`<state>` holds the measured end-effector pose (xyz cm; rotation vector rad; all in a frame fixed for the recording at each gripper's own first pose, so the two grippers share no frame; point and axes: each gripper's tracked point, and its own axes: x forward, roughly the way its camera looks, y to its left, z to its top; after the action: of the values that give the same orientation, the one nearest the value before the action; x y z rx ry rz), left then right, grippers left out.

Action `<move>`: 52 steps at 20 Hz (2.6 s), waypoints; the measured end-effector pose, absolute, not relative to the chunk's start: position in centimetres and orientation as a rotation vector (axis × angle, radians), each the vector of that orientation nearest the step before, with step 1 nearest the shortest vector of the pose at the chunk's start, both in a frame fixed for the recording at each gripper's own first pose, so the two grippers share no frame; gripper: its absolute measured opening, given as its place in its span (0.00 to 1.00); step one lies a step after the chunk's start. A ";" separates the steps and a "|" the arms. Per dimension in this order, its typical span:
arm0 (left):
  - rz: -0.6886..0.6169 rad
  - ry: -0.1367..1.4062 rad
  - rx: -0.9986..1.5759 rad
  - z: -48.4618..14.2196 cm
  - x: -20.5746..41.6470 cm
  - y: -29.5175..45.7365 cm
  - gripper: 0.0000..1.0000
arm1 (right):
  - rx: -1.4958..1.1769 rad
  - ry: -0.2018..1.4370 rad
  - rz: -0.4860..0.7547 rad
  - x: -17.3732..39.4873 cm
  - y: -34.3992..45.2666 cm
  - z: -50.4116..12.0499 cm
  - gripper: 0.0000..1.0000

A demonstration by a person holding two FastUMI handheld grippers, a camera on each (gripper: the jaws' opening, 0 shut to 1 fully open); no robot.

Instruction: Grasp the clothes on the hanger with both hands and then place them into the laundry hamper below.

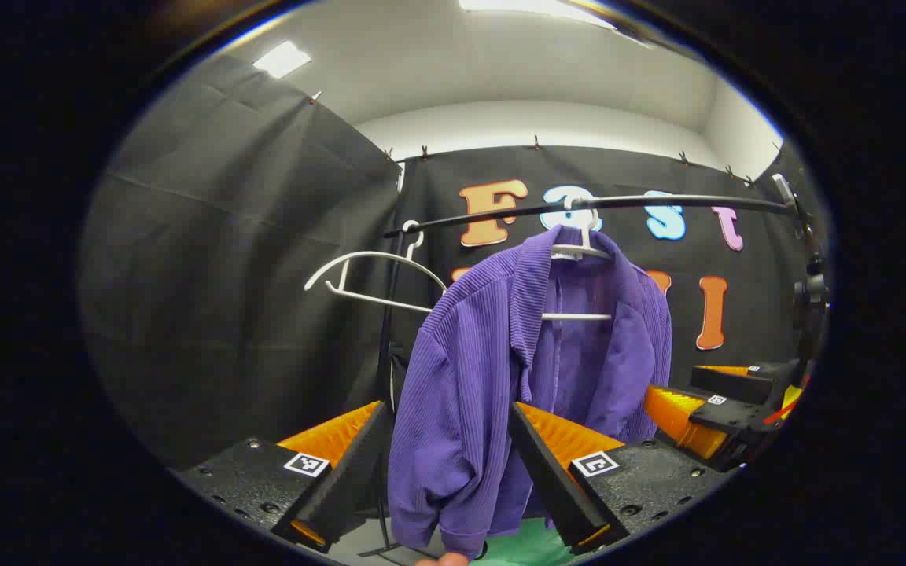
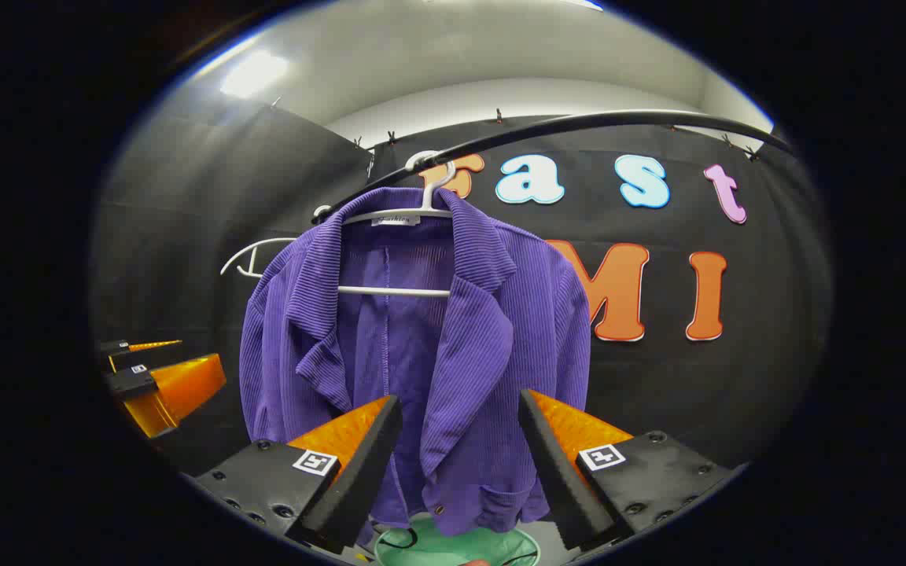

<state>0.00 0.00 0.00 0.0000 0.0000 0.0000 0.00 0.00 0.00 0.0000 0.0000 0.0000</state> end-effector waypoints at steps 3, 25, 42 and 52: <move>0.049 -0.023 -0.033 0.2 -0.8 -0.7 0.95 | 0.012 -0.027 0.040 -1.0 -0.5 0.4 0.96; 0.199 -0.113 0.033 4.3 -4.8 -3.5 0.94 | 0.187 -0.036 0.138 1.9 -2.7 -1.8 0.96; 0.132 0.007 0.059 -4.9 4.1 -8.1 0.95 | 0.218 0.009 0.115 8.4 -8.2 -2.6 0.08; 0.295 -0.125 0.290 -5.7 15.5 -5.0 0.94 | 0.113 -0.119 0.062 2.7 -10.2 3.2 0.08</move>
<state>15.54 -4.99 -5.70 0.2902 -0.1249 0.2951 2.68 -10.24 3.15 0.1127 -0.1191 0.0619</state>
